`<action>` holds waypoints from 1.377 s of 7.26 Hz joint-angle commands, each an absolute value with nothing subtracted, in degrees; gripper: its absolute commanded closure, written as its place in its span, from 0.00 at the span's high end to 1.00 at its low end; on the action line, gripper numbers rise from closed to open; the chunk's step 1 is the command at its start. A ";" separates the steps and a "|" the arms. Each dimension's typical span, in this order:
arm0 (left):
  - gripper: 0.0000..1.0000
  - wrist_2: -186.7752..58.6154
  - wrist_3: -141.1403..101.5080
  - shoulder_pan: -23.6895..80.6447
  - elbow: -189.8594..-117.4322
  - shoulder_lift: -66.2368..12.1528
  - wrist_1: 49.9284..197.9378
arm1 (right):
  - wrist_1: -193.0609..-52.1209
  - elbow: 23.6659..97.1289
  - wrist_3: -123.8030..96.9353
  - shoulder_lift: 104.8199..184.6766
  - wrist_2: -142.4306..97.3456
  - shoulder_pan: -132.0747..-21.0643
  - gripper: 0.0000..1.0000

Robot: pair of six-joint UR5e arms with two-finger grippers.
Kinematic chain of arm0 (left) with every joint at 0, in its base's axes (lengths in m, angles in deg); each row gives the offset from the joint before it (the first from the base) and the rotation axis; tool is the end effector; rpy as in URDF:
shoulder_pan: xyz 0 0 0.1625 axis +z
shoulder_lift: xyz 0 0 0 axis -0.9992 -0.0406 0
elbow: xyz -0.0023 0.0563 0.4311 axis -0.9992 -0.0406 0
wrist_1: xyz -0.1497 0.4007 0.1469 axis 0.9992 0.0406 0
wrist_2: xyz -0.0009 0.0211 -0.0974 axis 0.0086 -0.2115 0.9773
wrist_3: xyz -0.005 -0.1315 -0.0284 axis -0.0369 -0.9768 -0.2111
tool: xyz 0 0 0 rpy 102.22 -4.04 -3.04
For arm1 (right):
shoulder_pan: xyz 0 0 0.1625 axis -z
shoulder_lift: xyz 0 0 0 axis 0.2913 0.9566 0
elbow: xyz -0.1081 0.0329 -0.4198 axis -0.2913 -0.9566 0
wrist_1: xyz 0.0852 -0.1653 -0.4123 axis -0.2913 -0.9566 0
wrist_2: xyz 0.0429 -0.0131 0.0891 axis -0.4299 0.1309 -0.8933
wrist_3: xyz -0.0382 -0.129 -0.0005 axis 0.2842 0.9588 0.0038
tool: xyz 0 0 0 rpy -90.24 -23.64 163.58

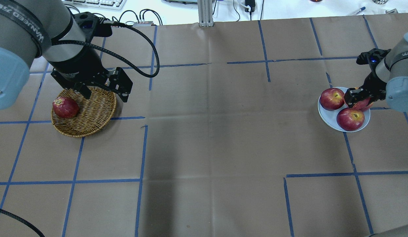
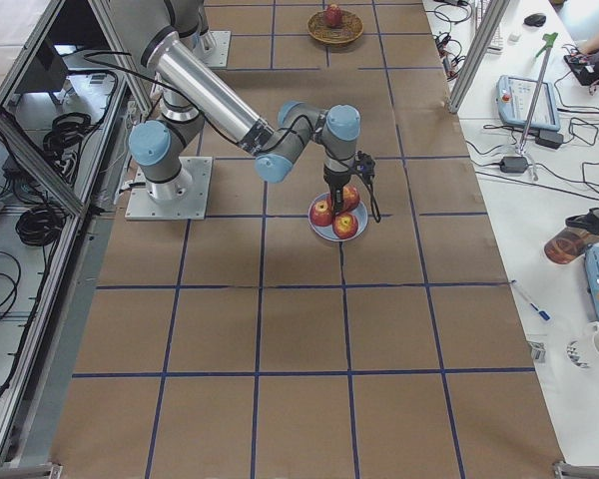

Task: Transfer apple from basket to plate
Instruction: 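Lower the apple onto the other apples on the plate and open the right gripper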

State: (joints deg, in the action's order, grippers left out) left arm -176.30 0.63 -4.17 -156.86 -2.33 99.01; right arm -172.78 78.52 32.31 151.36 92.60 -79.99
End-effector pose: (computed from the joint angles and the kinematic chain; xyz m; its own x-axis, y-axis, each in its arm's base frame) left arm -0.1475 -0.4875 0.4673 -0.9912 0.1316 -0.0113 0.1315 0.9913 0.0084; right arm -0.1406 -0.5600 0.2093 -0.9979 -0.0389 0.0521 -0.0398 0.9991 -0.0172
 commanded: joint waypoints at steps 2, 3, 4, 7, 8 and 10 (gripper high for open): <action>0.99 -176.32 0.63 -4.17 -156.98 -2.26 98.97 | -172.67 78.06 31.81 151.75 92.41 -79.60 1.00; 0.99 -176.32 0.63 -4.09 -156.98 -2.26 98.97 | -172.67 77.71 31.81 152.19 92.24 -79.69 1.00; 0.99 -176.32 0.63 -4.17 -156.98 -2.26 98.97 | -172.32 76.84 31.72 152.81 92.15 -80.04 1.00; 0.99 -176.40 0.63 -4.17 -156.98 -2.26 98.97 | -164.79 70.87 28.75 156.23 90.30 -83.80 1.00; 0.99 -176.40 0.63 -4.17 -156.98 -2.26 98.97 | -160.76 67.89 26.12 157.46 90.39 -86.69 1.00; 0.99 -176.40 0.71 -4.17 -156.98 -2.26 98.97 | -148.73 61.99 17.01 160.79 90.92 -92.93 1.00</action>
